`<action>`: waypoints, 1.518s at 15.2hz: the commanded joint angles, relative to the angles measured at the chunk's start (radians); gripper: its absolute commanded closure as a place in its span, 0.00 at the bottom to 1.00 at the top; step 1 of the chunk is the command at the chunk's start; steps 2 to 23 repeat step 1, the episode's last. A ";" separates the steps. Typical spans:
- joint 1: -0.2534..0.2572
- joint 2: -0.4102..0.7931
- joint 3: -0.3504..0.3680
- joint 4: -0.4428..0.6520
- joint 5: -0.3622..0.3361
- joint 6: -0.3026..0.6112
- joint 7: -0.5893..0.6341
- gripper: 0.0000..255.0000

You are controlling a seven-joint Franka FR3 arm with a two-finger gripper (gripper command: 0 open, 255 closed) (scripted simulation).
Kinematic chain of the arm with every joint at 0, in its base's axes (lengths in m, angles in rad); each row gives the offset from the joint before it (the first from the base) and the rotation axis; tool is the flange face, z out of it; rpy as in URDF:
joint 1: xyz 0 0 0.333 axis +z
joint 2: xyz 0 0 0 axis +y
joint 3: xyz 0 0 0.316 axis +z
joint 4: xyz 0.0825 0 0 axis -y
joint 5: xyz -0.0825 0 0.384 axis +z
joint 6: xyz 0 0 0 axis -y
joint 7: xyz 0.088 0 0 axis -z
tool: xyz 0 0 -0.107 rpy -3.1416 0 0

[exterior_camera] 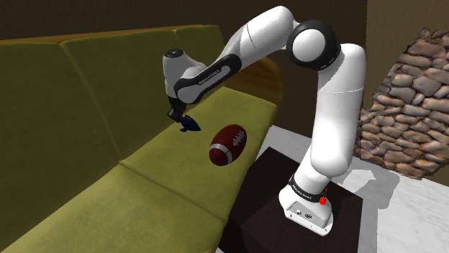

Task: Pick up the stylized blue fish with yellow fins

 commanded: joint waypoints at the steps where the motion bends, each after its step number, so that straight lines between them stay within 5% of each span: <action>1: 0.000 -0.005 0.001 0.003 0.003 -0.008 -0.003 1.00; 23: 0.000 -0.005 0.001 0.003 0.003 -0.008 -0.003 1.00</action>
